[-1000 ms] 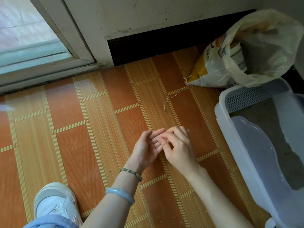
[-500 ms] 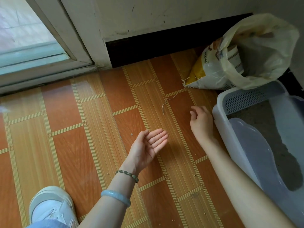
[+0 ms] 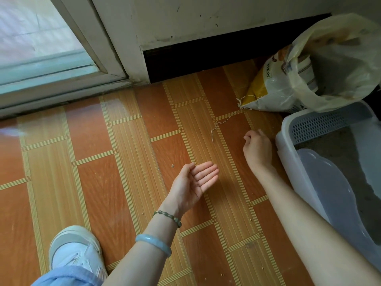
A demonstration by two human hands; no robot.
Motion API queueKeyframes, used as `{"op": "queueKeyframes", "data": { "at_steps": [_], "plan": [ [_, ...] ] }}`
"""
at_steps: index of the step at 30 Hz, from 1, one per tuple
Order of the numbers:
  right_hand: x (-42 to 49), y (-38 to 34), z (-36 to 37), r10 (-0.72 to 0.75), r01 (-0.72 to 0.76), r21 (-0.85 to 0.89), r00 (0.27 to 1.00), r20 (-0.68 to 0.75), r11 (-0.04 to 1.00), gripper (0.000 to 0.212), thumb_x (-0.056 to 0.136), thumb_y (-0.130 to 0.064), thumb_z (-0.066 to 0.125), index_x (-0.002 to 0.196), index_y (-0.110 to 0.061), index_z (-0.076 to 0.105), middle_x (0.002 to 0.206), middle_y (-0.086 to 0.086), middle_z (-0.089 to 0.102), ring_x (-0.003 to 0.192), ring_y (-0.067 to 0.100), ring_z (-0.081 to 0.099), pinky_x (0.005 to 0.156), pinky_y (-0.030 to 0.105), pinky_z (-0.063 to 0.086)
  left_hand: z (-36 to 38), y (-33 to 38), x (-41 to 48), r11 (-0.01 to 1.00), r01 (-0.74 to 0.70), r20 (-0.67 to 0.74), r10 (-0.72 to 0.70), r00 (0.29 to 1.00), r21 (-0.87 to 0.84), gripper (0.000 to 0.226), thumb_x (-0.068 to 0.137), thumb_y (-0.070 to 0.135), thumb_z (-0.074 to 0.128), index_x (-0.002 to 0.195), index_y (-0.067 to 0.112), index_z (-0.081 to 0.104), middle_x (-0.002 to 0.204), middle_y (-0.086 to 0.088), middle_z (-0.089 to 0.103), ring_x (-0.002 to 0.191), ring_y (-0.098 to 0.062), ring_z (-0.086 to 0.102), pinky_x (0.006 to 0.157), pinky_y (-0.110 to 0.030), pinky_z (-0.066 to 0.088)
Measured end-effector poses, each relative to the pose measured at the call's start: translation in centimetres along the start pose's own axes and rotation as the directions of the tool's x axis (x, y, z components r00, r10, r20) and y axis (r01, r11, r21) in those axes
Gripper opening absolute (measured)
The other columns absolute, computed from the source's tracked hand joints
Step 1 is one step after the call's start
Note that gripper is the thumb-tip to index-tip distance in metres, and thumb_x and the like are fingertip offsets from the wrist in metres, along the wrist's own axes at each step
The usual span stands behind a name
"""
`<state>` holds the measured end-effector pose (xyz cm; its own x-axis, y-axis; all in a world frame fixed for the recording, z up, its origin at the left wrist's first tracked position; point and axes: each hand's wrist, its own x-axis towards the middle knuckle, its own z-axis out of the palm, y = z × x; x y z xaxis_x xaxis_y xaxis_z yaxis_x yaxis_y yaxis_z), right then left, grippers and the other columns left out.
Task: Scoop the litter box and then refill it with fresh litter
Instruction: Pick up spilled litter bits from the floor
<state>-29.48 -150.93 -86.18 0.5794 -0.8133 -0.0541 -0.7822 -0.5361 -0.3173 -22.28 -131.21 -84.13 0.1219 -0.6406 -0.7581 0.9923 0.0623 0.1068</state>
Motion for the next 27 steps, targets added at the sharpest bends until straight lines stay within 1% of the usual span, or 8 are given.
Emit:
{"op": "queueKeyframes", "data": {
  "at_steps": [3, 7, 11, 13, 15, 19, 22, 27],
  "plan": [
    [-0.7, -0.8, -0.7, -0.048, 0.045, 0.052, 0.998, 0.045, 0.998, 0.015, 0.093, -0.006, 0.050, 0.097, -0.002, 0.063, 0.102, 0.012, 0.060, 0.087, 0.021, 0.056, 0.070, 0.024, 0.039, 0.0, 0.0, 0.1, 1.000, -0.003, -0.013, 0.003, 1.000, -0.004, 0.044, 0.099, 0.023, 0.030, 0.107, -0.008, 0.061, 0.111, -0.027, 0.065, 0.100, -0.032, 0.066, 0.084, -0.038, 0.056],
    [-5.1, -4.4, -1.4, -0.329, 0.306, 0.289, 0.943, 0.036, 0.907, 0.007, 0.088, -0.003, 0.055, 0.086, -0.005, 0.061, 0.089, 0.006, 0.058, 0.077, 0.015, 0.053, 0.068, 0.026, 0.045, 0.0, 0.3, 0.3, 1.000, -0.021, -0.043, 0.021, 0.999, -0.002, 0.045, 0.099, 0.024, 0.029, 0.105, -0.007, 0.062, 0.104, -0.025, 0.067, 0.094, -0.029, 0.068, 0.079, -0.036, 0.058],
    [-9.4, -6.5, -1.1, -0.478, 0.428, 0.332, 0.875, 0.082, 0.841, 0.008, 0.085, -0.009, 0.053, 0.082, -0.009, 0.061, 0.087, 0.001, 0.058, 0.081, 0.018, 0.054, 0.076, 0.028, 0.047, 0.3, 0.5, 0.0, 0.999, -0.034, -0.011, 0.033, 0.999, -0.033, 0.054, 0.099, 0.023, 0.028, 0.076, -0.002, 0.070, 0.067, -0.013, 0.069, 0.059, -0.018, 0.068, 0.055, -0.025, 0.055],
    [-9.8, -6.4, -0.9, -0.516, 0.476, 0.290, 0.853, 0.077, 0.831, 0.014, 0.086, -0.015, 0.051, 0.082, -0.011, 0.064, 0.086, 0.000, 0.059, 0.082, 0.019, 0.053, 0.076, 0.035, 0.049, 0.3, 0.5, -0.1, 0.998, -0.026, 0.013, 0.027, 1.000, -0.050, 0.054, 0.100, 0.023, 0.027, 0.084, -0.004, 0.070, 0.059, -0.010, 0.066, 0.050, -0.014, 0.064, 0.049, -0.022, 0.052],
    [-9.7, -6.4, -1.1, -0.535, 0.498, 0.292, 0.842, 0.060, 0.816, 0.016, 0.087, -0.018, 0.054, 0.086, -0.012, 0.069, 0.086, -0.002, 0.059, 0.082, 0.015, 0.052, 0.076, 0.032, 0.049, 0.2, 0.3, -0.2, 0.999, -0.029, 0.023, 0.030, 0.999, -0.038, 0.048, 0.100, 0.023, 0.025, 0.103, -0.008, 0.062, 0.061, -0.011, 0.066, 0.052, -0.013, 0.064, 0.050, -0.022, 0.052],
    [-9.4, -7.0, -2.1, -0.437, 0.408, 0.413, 0.899, -0.027, 0.814, 0.019, 0.090, -0.018, 0.055, 0.094, -0.010, 0.071, 0.089, -0.001, 0.061, 0.083, 0.009, 0.054, 0.077, 0.017, 0.045, -0.1, 0.7, -0.2, 0.991, -0.094, 0.024, 0.096, 0.995, -0.100, 0.055, 0.100, 0.023, 0.030, 0.078, -0.005, 0.072, 0.074, -0.018, 0.070, 0.068, -0.023, 0.071, 0.064, -0.030, 0.059],
    [-9.6, -7.6, -2.0, -0.309, 0.325, 0.491, 0.944, -0.116, 0.808, 0.019, 0.089, -0.018, 0.055, 0.092, -0.005, 0.068, 0.089, 0.003, 0.062, 0.079, 0.004, 0.055, 0.073, 0.008, 0.042, -1.1, 2.6, -1.1, 0.963, -0.198, -0.016, 0.198, 0.980, -0.182, 0.052, 0.099, 0.022, 0.031, 0.085, -0.006, 0.073, 0.098, -0.024, 0.069, 0.088, -0.029, 0.070, 0.074, -0.036, 0.059],
    [-14.2, -11.1, 2.6, -0.535, 0.420, 0.538, 0.842, 0.068, 0.730, 0.010, 0.078, -0.008, 0.070, 0.088, -0.004, 0.071, 0.083, 0.006, 0.062, 0.078, 0.017, 0.059, 0.076, 0.022, 0.049, -4.4, 7.5, -4.6, 0.860, -0.435, -0.098, 0.425, 0.900, -0.267, 0.048, 0.096, 0.019, 0.034, 0.085, -0.004, 0.074, 0.102, -0.020, 0.070, 0.092, -0.028, 0.069, 0.078, -0.034, 0.058]
  ]
}}
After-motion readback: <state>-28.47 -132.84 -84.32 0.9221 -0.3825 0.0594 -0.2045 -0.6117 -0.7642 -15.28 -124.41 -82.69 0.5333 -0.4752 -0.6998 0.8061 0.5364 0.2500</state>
